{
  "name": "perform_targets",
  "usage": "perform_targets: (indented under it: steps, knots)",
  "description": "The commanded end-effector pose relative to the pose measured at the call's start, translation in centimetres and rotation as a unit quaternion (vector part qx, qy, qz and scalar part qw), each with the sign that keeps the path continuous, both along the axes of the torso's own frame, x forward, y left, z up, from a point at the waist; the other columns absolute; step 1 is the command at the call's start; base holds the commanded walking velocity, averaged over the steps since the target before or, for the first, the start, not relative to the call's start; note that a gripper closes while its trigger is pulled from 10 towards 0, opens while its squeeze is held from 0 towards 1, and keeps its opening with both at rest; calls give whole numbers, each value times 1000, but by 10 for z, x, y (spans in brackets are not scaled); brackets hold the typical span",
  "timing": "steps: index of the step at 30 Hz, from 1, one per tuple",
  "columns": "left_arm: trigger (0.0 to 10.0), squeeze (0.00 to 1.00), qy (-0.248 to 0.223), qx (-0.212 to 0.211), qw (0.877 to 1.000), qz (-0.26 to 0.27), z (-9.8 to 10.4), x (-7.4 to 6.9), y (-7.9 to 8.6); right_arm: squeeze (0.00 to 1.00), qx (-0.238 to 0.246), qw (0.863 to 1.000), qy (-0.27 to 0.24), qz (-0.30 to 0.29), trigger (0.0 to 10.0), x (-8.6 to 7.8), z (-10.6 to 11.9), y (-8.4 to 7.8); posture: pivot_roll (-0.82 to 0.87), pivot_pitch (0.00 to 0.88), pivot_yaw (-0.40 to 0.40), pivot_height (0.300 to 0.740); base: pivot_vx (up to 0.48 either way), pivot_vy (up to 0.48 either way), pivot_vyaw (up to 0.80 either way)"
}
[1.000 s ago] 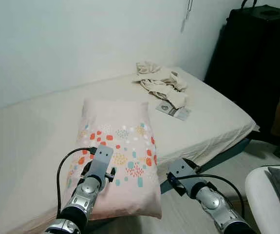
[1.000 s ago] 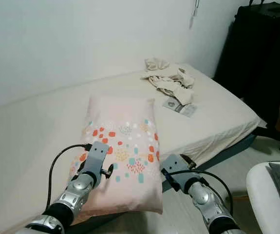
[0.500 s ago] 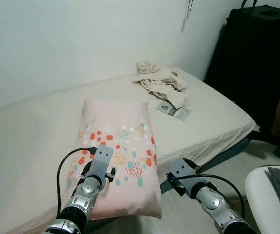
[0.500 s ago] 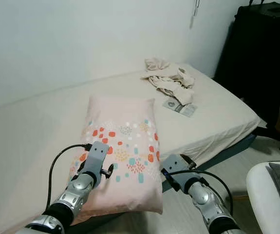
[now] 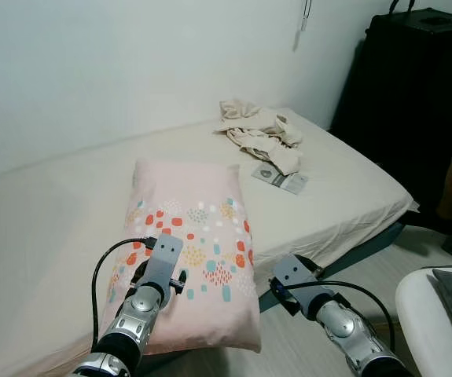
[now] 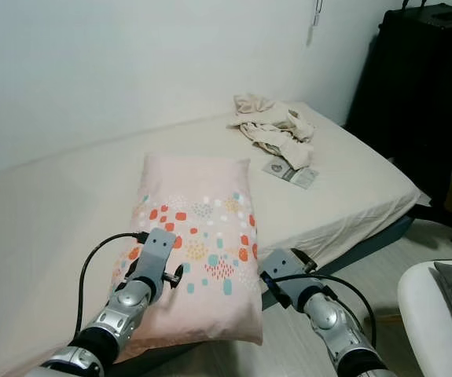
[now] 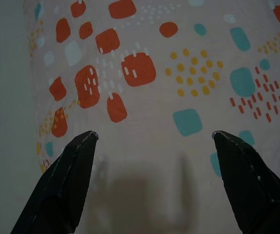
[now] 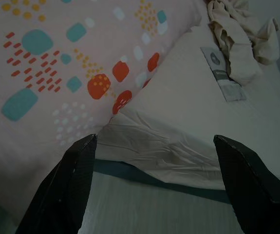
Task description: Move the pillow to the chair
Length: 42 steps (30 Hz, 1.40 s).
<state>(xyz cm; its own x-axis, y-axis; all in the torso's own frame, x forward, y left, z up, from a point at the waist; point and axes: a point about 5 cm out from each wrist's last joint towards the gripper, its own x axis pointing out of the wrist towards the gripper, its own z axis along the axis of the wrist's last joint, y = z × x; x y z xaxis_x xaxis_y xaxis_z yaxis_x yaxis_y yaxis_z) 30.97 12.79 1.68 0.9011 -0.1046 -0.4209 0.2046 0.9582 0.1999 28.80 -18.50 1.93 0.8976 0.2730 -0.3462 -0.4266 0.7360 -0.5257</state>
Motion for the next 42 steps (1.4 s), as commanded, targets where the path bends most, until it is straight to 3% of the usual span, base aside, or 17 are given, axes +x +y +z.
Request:
perform_targets:
  steps: [1,42]
  knots:
    - [10000,0,13,2,1000,-1,-5,-4,-1,0,3,1000,6,-6,10000,-3,-3,-1,-134,53,7,740,0,0,0]
    - [10000,0,14,3,1000,0,-6,-4,0,0,3,1000,5,-7,10000,-3,-3,-2,-136,65,12,740,0,0,0]
